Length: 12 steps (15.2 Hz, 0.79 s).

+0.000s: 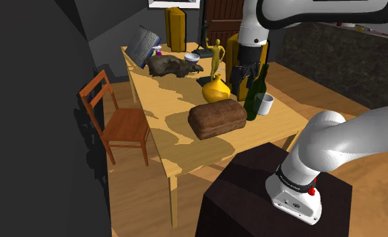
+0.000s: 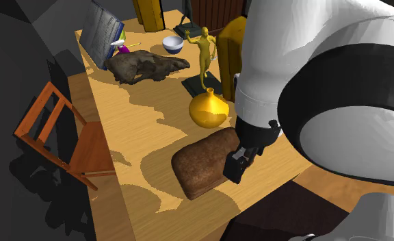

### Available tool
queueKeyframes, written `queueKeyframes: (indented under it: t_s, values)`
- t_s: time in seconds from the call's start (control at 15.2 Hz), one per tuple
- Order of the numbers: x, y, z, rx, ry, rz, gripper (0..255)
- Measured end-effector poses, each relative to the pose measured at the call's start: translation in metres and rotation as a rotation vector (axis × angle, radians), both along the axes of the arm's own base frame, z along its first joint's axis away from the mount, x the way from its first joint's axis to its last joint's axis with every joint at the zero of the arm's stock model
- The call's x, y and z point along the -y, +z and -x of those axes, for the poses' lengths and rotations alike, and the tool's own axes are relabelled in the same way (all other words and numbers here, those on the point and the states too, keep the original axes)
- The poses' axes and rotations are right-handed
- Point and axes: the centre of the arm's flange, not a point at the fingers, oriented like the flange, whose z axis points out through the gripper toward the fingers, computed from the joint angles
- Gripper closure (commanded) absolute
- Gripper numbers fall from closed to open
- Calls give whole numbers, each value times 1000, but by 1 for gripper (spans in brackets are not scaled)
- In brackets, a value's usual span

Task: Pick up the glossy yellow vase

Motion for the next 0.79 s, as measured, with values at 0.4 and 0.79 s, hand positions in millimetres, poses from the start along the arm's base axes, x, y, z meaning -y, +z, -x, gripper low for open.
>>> queueKeyframes:
  t_s: [0.4,0.79]
  values:
    - [38,-9,-39,-6,0,-10,0]
    - [98,-29,-94,-16,0,-24,0]
